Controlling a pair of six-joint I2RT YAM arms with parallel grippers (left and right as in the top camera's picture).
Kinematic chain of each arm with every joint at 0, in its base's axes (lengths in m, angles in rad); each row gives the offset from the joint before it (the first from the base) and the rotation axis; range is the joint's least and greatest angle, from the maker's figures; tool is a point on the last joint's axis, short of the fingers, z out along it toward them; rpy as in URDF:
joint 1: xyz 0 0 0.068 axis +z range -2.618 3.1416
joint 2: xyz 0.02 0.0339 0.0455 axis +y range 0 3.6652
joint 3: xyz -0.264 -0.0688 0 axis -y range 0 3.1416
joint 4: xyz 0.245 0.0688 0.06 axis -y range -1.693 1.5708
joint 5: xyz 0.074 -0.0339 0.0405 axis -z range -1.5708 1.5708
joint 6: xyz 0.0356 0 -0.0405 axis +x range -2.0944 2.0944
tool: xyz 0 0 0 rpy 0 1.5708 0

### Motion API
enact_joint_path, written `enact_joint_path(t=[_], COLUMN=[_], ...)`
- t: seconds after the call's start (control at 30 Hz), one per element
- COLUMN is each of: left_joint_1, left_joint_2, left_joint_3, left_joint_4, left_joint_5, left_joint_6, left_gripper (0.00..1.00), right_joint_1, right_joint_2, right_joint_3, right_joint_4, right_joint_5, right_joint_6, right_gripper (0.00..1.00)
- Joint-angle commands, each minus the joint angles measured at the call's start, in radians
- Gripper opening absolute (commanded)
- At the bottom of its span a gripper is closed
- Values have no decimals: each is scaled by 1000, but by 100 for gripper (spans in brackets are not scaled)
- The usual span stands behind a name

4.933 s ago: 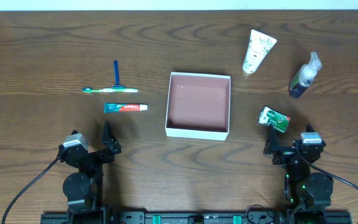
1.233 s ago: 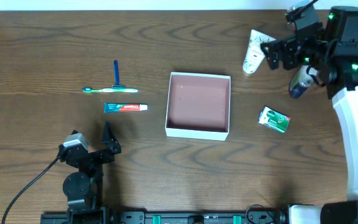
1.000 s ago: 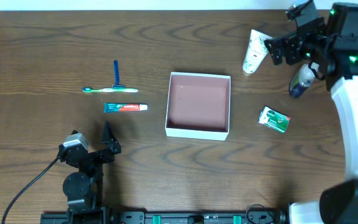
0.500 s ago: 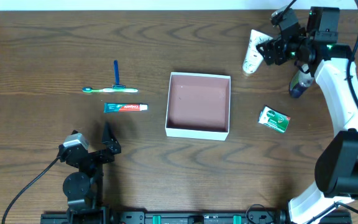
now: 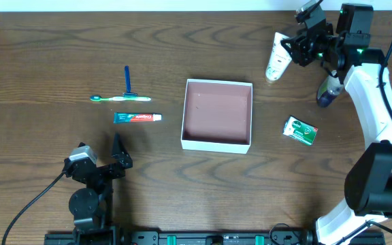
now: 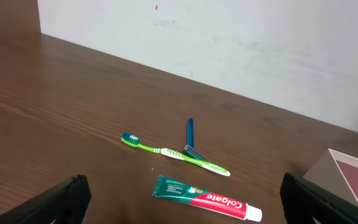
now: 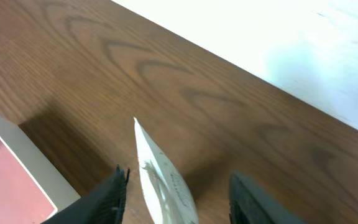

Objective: Pack container
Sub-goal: 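Reach the right gripper to the white Pantene tube and grasp it, then lift the Pantene tube and carry it over the box's left corner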

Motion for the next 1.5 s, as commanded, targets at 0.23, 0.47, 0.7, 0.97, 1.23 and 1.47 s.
enact_joint_path(t=[0.23, 0.47, 0.7, 0.97, 1.23, 1.47], left_joint_1=[5, 5, 5, 5, 5, 5], left_joint_2=[0, 0, 0, 0, 0, 0], left_joint_3=[-19, -19, -19, -19, -19, -19], left_joint_4=[-32, -32, -32, -32, -32, -32], left_joint_5=[-5, -5, -5, -5, -5, -5], left_joint_6=[13, 13, 13, 13, 13, 13], left_gripper=[98, 98, 98, 98, 98, 98], right_joint_1=[28, 27, 24, 79, 317, 547], right_joint_2=[68, 78, 76, -56, -322, -403], right_joint_3=[18, 18, 26, 33, 33, 33], right_joint_4=[-2, 10, 27, -11, -125, -198], right_joint_5=[-27, -18, 7, 217, 747, 990], right_joint_6=[54, 116, 213, 372, 533, 654], right_gripper=[31, 1, 1, 2, 2, 2])
